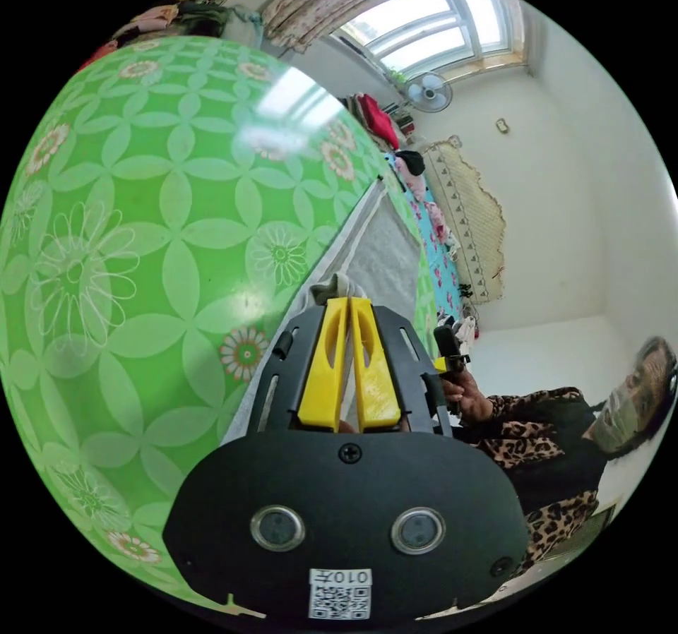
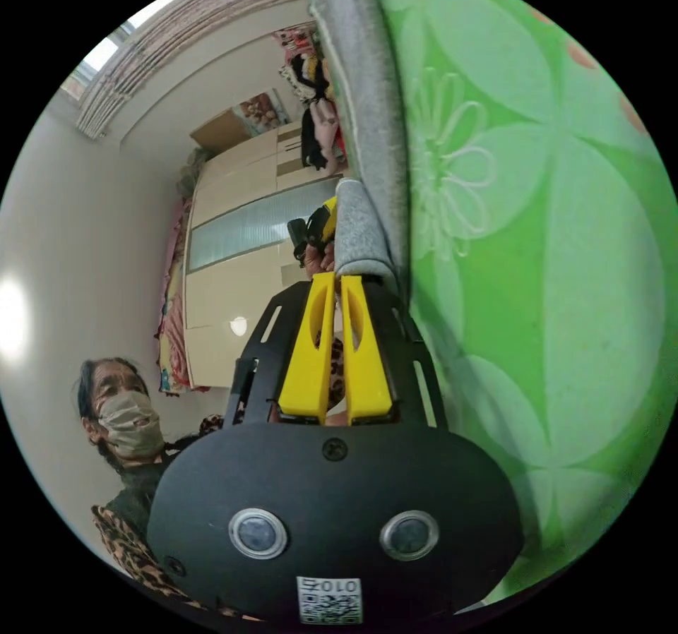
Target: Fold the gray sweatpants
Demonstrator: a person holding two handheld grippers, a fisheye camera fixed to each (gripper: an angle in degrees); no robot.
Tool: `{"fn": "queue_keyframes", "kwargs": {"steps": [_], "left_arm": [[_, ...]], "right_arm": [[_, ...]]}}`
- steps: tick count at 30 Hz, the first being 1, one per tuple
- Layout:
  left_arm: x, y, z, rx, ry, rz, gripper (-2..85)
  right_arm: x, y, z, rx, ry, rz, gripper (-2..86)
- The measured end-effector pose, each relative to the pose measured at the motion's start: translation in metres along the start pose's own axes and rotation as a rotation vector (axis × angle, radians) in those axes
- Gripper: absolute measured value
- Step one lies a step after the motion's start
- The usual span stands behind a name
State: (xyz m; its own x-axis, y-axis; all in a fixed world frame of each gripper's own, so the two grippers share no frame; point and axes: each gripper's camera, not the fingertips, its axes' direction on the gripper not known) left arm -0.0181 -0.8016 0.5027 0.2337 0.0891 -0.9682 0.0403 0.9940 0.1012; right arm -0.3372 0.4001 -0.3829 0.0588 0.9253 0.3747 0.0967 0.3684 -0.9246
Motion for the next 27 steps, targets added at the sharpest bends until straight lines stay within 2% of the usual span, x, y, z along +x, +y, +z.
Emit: {"fn": "queue_keyframes", "kwargs": {"steps": [3,8,12,15,18,20,22,25,27], "left_arm": [[-0.002,0.008,0.0,-0.022,0.059,0.0,-0.1],[0.007,0.062,-0.057,0.061,0.057,0.016,-0.1],[0.017,0.113,-0.083,0.103,0.007,-0.007,-0.2],[0.027,0.16,-0.108,0.197,-0.055,-0.072,-0.1],[0.029,0.222,-0.136,0.353,-0.063,-0.163,-0.1],[0.023,0.266,-0.144,0.424,-0.014,-0.275,-0.1],[0.023,0.288,-0.138,0.419,-0.005,-0.318,-0.1],[0.023,0.31,-0.124,0.391,-0.031,-0.398,-0.1],[0.018,0.321,-0.121,0.409,-0.022,-0.458,-0.1]], "right_arm": [[-0.002,0.0,0.005,-0.008,0.011,0.001,3.9],[-0.023,-0.005,0.018,-0.068,0.026,-0.064,3.9],[-0.047,-0.006,0.031,-0.097,0.169,-0.136,3.9],[-0.054,-0.008,0.039,-0.097,0.219,-0.116,4.1],[-0.08,0.004,0.038,-0.075,0.321,-0.242,4.8],[-0.104,0.014,0.043,-0.121,0.413,-0.378,5.2],[-0.138,0.024,0.075,-0.254,0.496,-0.544,6.1],[-0.153,0.03,0.142,-0.467,0.579,-0.593,8.1],[-0.147,0.032,0.172,-0.532,0.572,-0.575,8.2]]}}
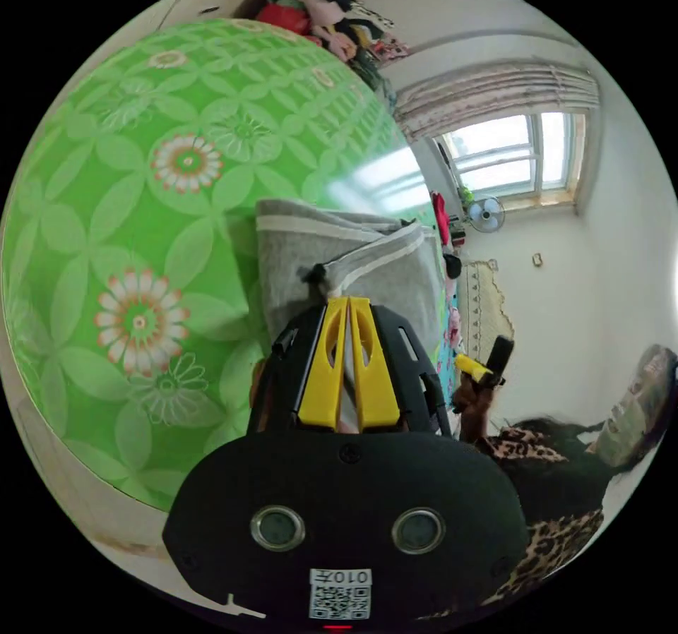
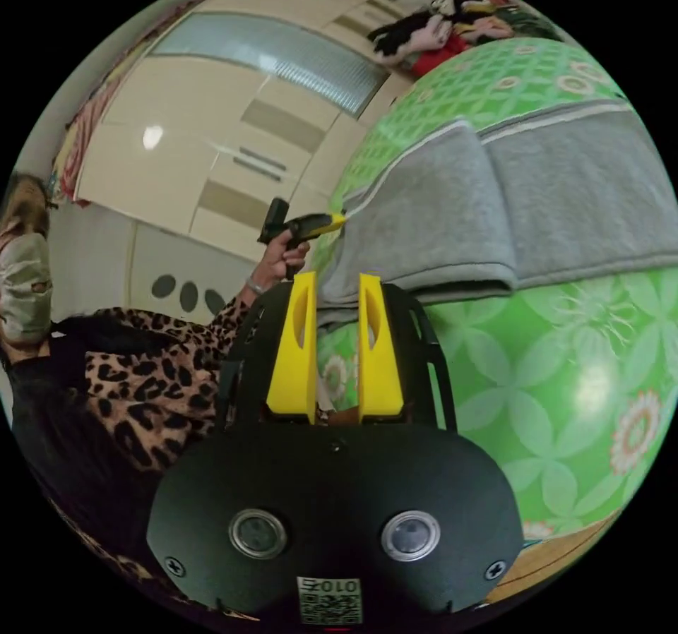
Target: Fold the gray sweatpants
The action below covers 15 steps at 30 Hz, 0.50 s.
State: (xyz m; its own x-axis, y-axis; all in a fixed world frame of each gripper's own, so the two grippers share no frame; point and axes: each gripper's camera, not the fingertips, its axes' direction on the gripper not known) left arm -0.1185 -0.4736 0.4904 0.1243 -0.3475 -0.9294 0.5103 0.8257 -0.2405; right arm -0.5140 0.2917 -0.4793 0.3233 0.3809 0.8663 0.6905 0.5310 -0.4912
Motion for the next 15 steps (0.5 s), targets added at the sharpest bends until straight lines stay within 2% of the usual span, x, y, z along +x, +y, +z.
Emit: {"fn": "queue_keyframes", "kwargs": {"steps": [4,9,12,15], "left_arm": [[-0.01,-0.001,0.004,-0.014,0.129,-0.018,-0.1],[-0.001,0.003,-0.007,0.006,0.055,0.0,-0.1],[-0.005,0.021,-0.041,0.093,0.017,-0.02,-0.1],[-0.015,0.03,-0.052,0.08,0.142,-0.003,-0.1]], "right_arm": [[-0.008,-0.013,0.041,-0.086,-0.035,0.028,7.1],[-0.006,-0.019,0.043,-0.103,-0.049,0.103,4.8],[-0.004,-0.019,0.011,0.005,0.027,0.12,4.3],[0.014,-0.018,-0.043,0.202,0.121,0.23,6.2]]}}
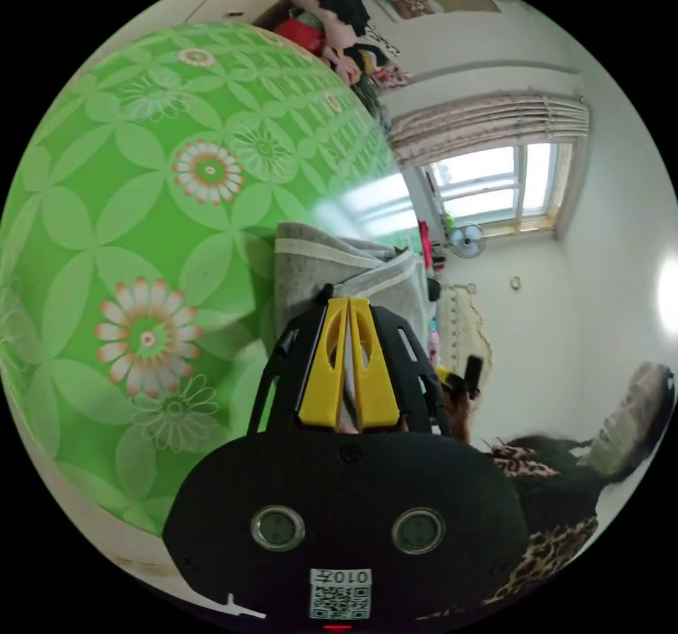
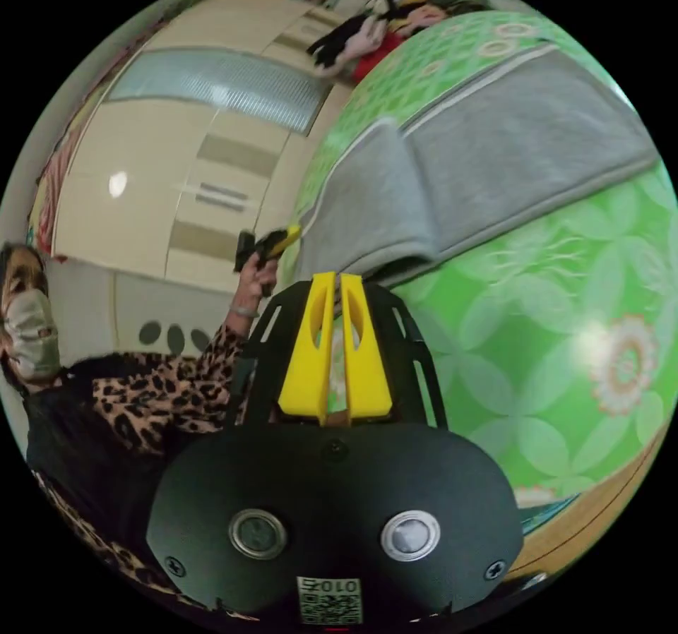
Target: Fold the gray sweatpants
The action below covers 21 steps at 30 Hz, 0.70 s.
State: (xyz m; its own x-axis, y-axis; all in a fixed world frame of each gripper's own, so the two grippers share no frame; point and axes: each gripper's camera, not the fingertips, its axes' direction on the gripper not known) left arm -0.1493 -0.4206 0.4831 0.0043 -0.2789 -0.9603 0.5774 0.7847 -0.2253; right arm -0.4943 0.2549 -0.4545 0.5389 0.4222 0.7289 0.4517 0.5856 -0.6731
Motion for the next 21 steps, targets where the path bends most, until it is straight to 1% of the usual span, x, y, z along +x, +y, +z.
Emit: {"fn": "queue_keyframes", "kwargs": {"steps": [1,3,6,10,14,16,17,21], "left_arm": [[0.002,0.004,0.0,-0.004,0.052,0.019,-0.1],[0.014,0.012,-0.003,0.016,0.088,0.076,-0.1],[0.036,0.018,0.0,-0.009,0.146,0.155,-0.1],[0.063,0.017,0.003,-0.076,0.119,0.199,-0.1],[0.073,0.022,0.001,-0.083,0.136,0.199,-0.1],[0.073,0.028,-0.002,-0.083,0.138,0.188,-0.1],[0.073,0.033,-0.004,-0.082,0.141,0.183,-0.1],[0.068,0.05,-0.012,-0.077,0.153,0.156,-0.1]], "right_arm": [[0.011,-0.004,-0.026,0.121,0.047,0.055,8.0],[0.024,-0.01,-0.064,0.275,0.146,0.121,10.6],[0.045,-0.025,-0.104,0.406,0.269,0.218,12.9],[0.064,-0.057,-0.12,0.39,0.386,0.263,13.3],[0.072,-0.079,-0.109,0.287,0.42,0.26,12.9],[0.068,-0.083,-0.105,0.296,0.463,0.235,11.5],[0.068,-0.084,-0.105,0.304,0.447,0.233,11.2],[0.08,-0.095,-0.106,0.345,0.19,0.245,9.1]]}}
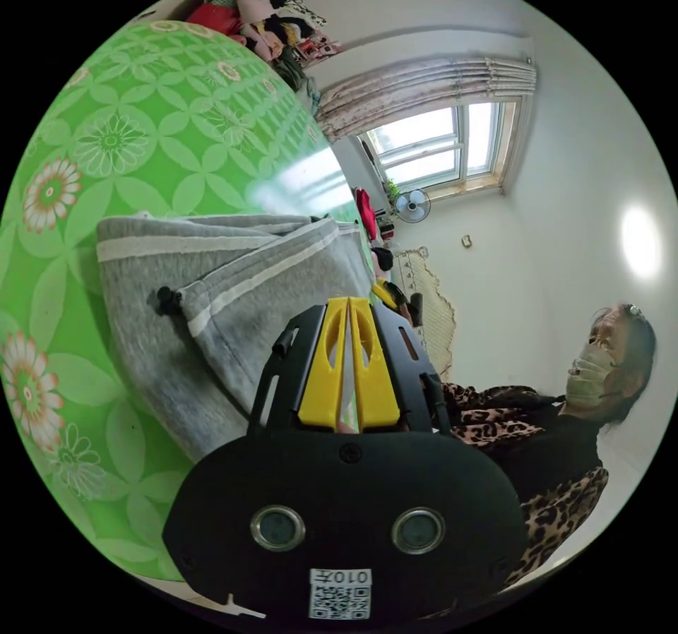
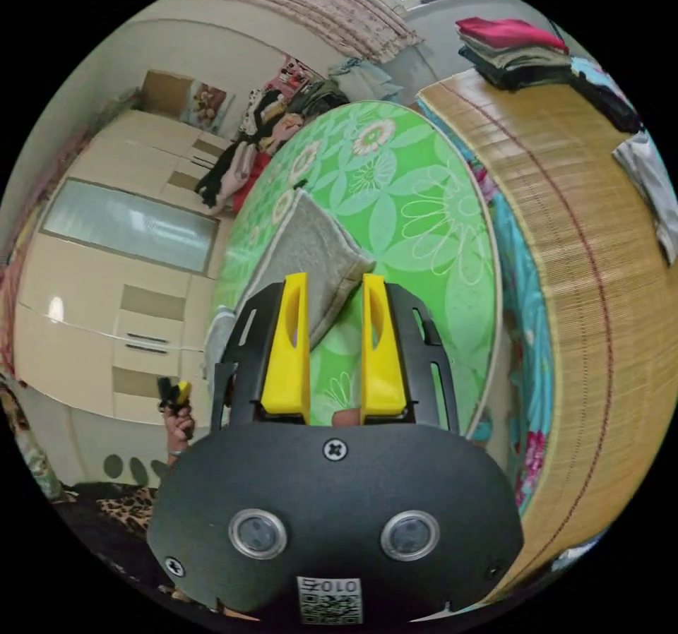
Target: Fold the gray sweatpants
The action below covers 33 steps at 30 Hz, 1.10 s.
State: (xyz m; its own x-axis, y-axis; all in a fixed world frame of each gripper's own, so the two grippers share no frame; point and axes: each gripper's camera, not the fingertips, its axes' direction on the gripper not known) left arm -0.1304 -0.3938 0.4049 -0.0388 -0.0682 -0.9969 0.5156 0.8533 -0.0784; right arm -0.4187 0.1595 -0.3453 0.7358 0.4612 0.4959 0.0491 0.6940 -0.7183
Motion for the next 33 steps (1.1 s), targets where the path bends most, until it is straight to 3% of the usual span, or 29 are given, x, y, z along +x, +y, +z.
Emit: {"fn": "queue_keyframes", "kwargs": {"steps": [5,8,11,13,15,17,19,23,28,29,31,33], "left_arm": [[-0.005,0.033,-0.028,0.052,0.017,-0.04,-0.2],[-0.01,0.056,-0.055,0.122,0.044,-0.061,-0.1],[-0.019,0.083,-0.08,0.209,0.089,-0.089,-0.1],[-0.024,0.1,-0.09,0.25,0.11,-0.106,-0.2],[-0.03,0.118,-0.096,0.282,0.13,-0.124,-0.2],[-0.04,0.142,-0.099,0.31,0.165,-0.155,-0.2],[-0.046,0.161,-0.102,0.337,0.183,-0.18,-0.2],[-0.053,0.198,-0.109,0.401,0.211,-0.203,-0.2],[-0.038,0.217,-0.108,0.415,0.183,-0.164,-0.2],[-0.034,0.218,-0.105,0.408,0.198,-0.149,-0.2],[-0.028,0.219,-0.1,0.395,0.218,-0.128,-0.1],[-0.024,0.22,-0.095,0.389,0.23,-0.119,-0.1]], "right_arm": [[0.003,-0.013,0.01,-0.07,-0.248,0.059,6.0],[-0.035,-0.011,0.003,-0.013,-0.538,-0.025,5.7],[-0.137,-0.005,0.018,-0.115,-0.703,-0.303,5.6],[-0.231,0.022,0.053,-0.29,-0.875,-0.554,5.5],[-0.291,0.057,0.098,-0.496,-0.856,-0.686,5.6],[-0.335,0.103,0.154,-0.734,-0.71,-0.791,5.7],[-0.362,0.159,0.223,-0.992,-0.439,-0.886,5.7],[-0.376,0.2,0.274,-1.15,-0.142,-0.928,5.8],[-0.389,0.192,0.286,-1.139,-0.281,-0.787,5.9],[-0.391,0.189,0.285,-1.134,-0.344,-0.754,5.9],[-0.399,0.169,0.272,-1.043,-0.679,-0.618,6.0],[-0.405,0.158,0.266,-0.974,-0.717,-0.569,6.0]]}}
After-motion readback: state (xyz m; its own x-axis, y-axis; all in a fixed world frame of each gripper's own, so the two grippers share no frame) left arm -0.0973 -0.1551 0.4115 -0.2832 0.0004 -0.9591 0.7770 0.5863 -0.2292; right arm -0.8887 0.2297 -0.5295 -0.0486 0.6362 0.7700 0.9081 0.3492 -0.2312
